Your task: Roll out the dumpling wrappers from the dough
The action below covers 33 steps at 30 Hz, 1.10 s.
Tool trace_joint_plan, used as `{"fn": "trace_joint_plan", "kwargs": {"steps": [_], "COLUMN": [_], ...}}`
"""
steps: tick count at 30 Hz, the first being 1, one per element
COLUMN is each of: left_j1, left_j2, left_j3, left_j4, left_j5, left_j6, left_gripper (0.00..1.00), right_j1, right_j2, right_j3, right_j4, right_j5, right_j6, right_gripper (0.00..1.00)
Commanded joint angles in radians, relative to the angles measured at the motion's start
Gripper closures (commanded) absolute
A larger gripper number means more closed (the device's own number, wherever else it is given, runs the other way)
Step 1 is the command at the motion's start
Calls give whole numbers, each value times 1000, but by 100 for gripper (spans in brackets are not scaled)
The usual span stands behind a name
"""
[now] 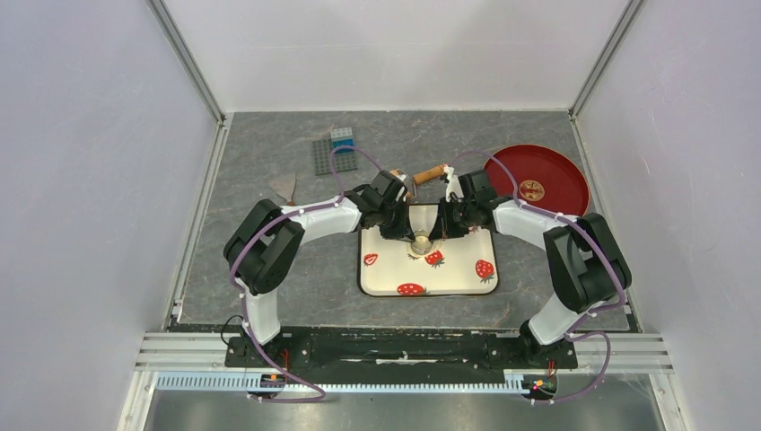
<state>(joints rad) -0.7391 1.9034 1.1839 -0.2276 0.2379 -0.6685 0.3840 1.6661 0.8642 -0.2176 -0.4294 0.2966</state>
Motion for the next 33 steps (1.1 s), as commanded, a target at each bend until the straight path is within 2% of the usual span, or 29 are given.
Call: {"fn": "trace_joint_plan", "kwargs": {"steps": [1,33], "left_j1": [-28,-25], "left_j2": [146,121], "left_j3": [-94,-141], "left_j4": [-52,-36], "left_j5": [-103,-126], "left_j6": [10,1], "left_gripper": [98,98], "right_j1": [29,43], "right_j2": [113,79], "right_j3": [-94,-86], "right_j4": [-110,-127], "right_j5": [230,216], "right_j6": [-66,-72], "right_gripper": [100,100]}}
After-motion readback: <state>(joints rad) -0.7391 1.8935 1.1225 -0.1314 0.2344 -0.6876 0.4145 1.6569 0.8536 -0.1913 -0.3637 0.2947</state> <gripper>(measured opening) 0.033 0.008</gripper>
